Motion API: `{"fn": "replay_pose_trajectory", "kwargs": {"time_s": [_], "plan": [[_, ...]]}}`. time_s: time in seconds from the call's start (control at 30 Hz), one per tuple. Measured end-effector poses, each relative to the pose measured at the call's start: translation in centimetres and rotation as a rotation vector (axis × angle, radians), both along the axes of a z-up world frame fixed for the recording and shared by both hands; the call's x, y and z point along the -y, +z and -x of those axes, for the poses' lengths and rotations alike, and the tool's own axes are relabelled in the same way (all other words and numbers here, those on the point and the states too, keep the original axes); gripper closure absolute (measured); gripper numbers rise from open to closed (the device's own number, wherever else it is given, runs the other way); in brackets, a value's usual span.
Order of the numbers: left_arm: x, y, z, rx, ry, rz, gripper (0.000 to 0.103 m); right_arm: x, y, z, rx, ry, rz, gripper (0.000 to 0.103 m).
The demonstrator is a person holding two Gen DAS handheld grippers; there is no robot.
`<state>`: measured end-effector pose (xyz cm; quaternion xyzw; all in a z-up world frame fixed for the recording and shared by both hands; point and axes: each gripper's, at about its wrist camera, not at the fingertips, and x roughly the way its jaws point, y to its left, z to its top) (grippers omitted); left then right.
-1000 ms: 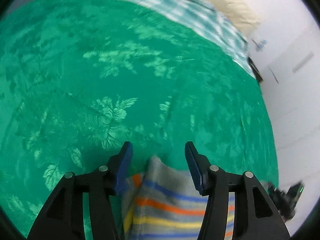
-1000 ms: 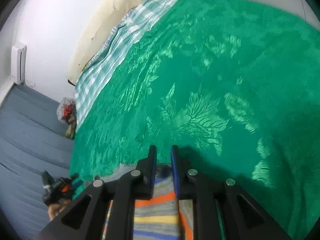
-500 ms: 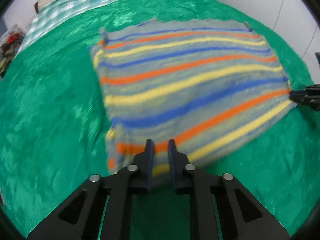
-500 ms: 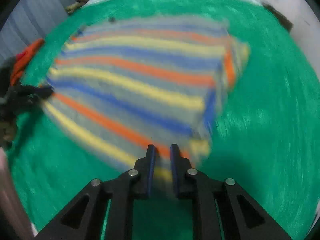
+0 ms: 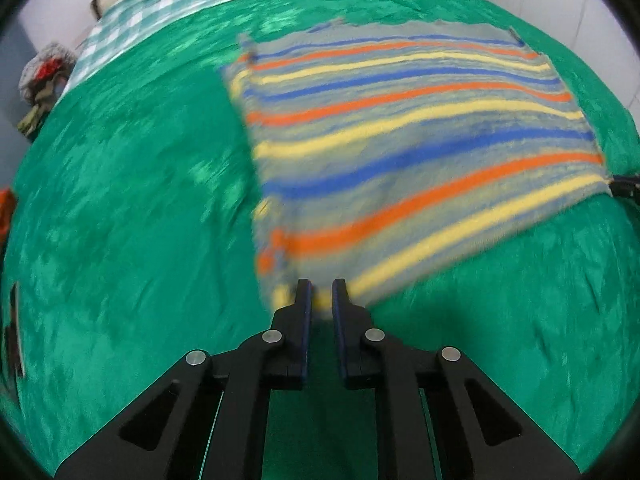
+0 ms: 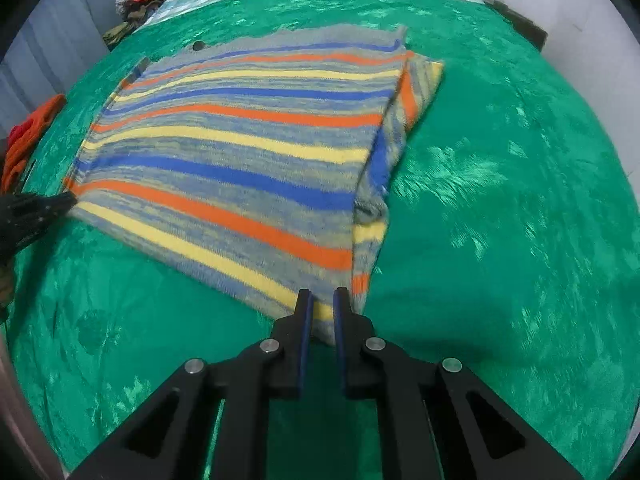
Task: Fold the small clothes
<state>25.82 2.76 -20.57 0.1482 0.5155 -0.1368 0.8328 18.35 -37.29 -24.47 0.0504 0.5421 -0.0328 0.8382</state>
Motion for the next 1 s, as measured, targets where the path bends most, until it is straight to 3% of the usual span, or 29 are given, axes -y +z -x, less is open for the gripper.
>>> {"fn": "replay_pose_trajectory", "kwargs": {"time_s": [0.07, 0.1, 0.13, 0.17, 0.2, 0.23, 0.27, 0.3, 0.43, 0.5, 0.57, 1.0], "plan": [[-1.4, 0.1, 1.7, -0.022, 0.049, -0.029, 0.088, 0.7, -0.1, 1.4, -0.035, -0.041, -0.028, 0.088], [-2.3, 0.6, 3.6, 0.004, 0.073, -0.044, 0.077, 0.9, -0.1, 2.3, -0.047, -0.061, -0.023, 0.089], [-2.7, 1.2, 5.2, 0.027, 0.079, -0.035, 0.060, 0.9, 0.3, 3.2, -0.048, -0.081, -0.005, 0.088], [-2.9, 1.8, 6.7, 0.052, 0.084, -0.016, 0.048, 0.5, 1.3, 4.8, -0.035, -0.104, 0.009, 0.083], [-2.8, 2.2, 7.9, 0.079, 0.093, 0.002, 0.027, 0.1, 1.8, 5.7, -0.019, -0.112, 0.004, 0.076], [-2.6, 2.6, 9.1, 0.112, 0.104, 0.018, 0.017, -0.6, 2.4, 7.2, 0.012, -0.114, -0.016, 0.070], [-2.2, 3.0, 10.3, 0.147, 0.112, 0.036, 0.014, -1.3, 2.7, 8.2, 0.025, -0.114, -0.024, 0.056], [-1.4, 3.1, 11.2, 0.169, 0.117, 0.051, 0.013, -2.3, 2.8, 9.3, 0.039, -0.116, -0.025, 0.050], [1.8, 0.8, 12.7, 0.124, 0.106, 0.060, 0.011, -6.3, 1.3, 12.9, 0.083, -0.132, 0.007, 0.049], [2.6, -1.6, 13.1, 0.072, 0.115, 0.037, 0.004, -7.4, 0.4, 14.0, 0.110, -0.139, 0.038, 0.038], [2.0, -2.4, 14.0, 0.118, 0.172, 0.083, 0.001, -8.2, -0.3, 14.4, 0.124, -0.153, 0.053, 0.034], [1.7, -2.8, 15.1, 0.121, 0.164, 0.098, 0.001, -9.4, -1.4, 14.8, 0.137, -0.122, 0.122, 0.030]]}}
